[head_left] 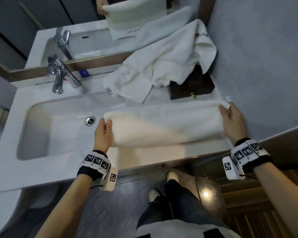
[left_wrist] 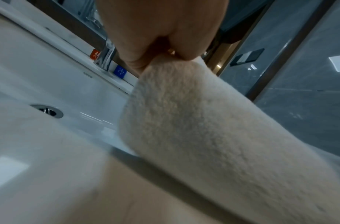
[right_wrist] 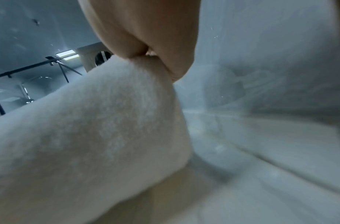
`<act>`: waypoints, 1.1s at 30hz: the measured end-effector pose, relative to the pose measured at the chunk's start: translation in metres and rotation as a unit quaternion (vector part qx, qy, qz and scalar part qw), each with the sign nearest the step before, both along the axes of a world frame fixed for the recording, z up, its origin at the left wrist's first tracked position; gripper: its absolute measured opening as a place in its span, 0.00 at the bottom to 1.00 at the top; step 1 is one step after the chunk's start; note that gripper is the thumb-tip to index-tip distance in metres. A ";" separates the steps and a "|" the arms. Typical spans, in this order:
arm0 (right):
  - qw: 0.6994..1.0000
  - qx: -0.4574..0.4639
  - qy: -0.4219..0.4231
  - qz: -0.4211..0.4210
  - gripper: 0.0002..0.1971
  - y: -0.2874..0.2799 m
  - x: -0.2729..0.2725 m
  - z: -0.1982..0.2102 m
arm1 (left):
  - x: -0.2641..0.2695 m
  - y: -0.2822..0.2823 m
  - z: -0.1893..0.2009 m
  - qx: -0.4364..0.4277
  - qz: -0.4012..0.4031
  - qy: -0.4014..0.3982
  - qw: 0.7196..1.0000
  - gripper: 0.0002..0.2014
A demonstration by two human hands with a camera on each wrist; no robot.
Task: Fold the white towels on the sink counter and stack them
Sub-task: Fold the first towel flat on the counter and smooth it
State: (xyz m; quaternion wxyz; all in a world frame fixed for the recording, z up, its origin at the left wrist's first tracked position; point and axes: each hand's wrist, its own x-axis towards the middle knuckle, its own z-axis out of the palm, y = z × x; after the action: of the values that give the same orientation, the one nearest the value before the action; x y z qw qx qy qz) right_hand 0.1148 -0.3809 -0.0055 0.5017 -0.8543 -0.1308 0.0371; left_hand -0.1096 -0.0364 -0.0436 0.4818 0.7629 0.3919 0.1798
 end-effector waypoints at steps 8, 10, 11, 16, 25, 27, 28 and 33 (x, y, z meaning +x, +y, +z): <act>0.991 -0.089 0.097 0.008 0.16 0.045 0.067 -0.033 | 0.058 0.033 -0.014 0.003 -0.012 0.155 0.988 0.13; 0.987 -0.117 0.112 0.017 0.12 0.050 0.074 -0.041 | 0.066 0.039 -0.018 0.011 -0.024 0.213 0.977 0.14; 0.985 -0.125 0.115 0.021 0.11 0.053 0.077 -0.043 | 0.067 0.042 -0.019 0.005 -0.026 0.233 0.972 0.14; 0.972 -0.176 0.150 0.039 0.17 0.057 0.084 -0.048 | 0.051 0.049 -0.029 -0.038 -0.036 0.296 0.954 0.16; 0.953 -0.281 0.094 0.066 0.11 0.060 0.075 -0.054 | 0.054 0.046 -0.033 -0.203 -0.021 0.238 0.950 0.07; 0.956 -0.270 0.094 0.068 0.11 0.061 0.077 -0.053 | 0.056 0.050 -0.028 -0.219 -0.027 0.183 0.958 0.10; 0.957 -0.264 0.103 0.069 0.11 0.061 0.078 -0.053 | 0.057 0.053 -0.027 -0.211 -0.036 0.161 0.963 0.11; 0.949 -0.266 0.166 0.037 0.24 0.059 0.084 -0.052 | 0.062 0.059 -0.023 -0.205 -0.039 0.086 0.974 0.10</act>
State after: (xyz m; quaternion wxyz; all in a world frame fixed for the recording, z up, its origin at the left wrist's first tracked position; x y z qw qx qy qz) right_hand 0.1990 -0.3215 -0.0577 0.2693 -0.9330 -0.0632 0.2303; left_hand -0.0472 0.0230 -0.0671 0.5989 0.6753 0.4304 0.0104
